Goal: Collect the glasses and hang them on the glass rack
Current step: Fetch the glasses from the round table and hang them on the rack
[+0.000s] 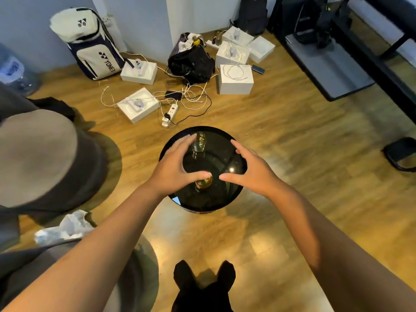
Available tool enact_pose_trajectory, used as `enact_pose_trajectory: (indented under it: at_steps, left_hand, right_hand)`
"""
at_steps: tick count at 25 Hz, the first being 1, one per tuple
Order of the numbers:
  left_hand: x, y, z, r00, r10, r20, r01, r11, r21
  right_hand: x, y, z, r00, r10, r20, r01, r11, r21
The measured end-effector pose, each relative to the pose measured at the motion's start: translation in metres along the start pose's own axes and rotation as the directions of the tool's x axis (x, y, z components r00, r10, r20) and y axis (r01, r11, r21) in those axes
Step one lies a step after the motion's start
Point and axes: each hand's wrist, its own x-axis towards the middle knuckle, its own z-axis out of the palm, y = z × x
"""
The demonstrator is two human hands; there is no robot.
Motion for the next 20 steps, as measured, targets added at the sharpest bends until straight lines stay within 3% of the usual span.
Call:
enact_pose_trajectory:
  at_steps: [4, 13, 20]
  left_hand:
    - [0.007, -0.050, 0.051, 0.996, -0.089, 0.001, 0.088, 0.988, -0.126]
    - [0.040, -0.173, 0.145, 0.985, -0.170, -0.008, 0.170, 0.985, -0.027]
    - [0.063, -0.230, 0.201, 0.979, -0.206, -0.006, 0.206, 0.978, 0.007]
  right_hand:
    - [0.028, 0.046, 0.028, 0.999, 0.034, 0.019, -0.034, 0.999, -0.009]
    - [0.087, 0.145, 0.096, 0.996, 0.048, 0.079, -0.047, 0.999, -0.024]
    - [0.121, 0.198, 0.133, 0.991, 0.099, 0.086, -0.097, 0.995, -0.019]
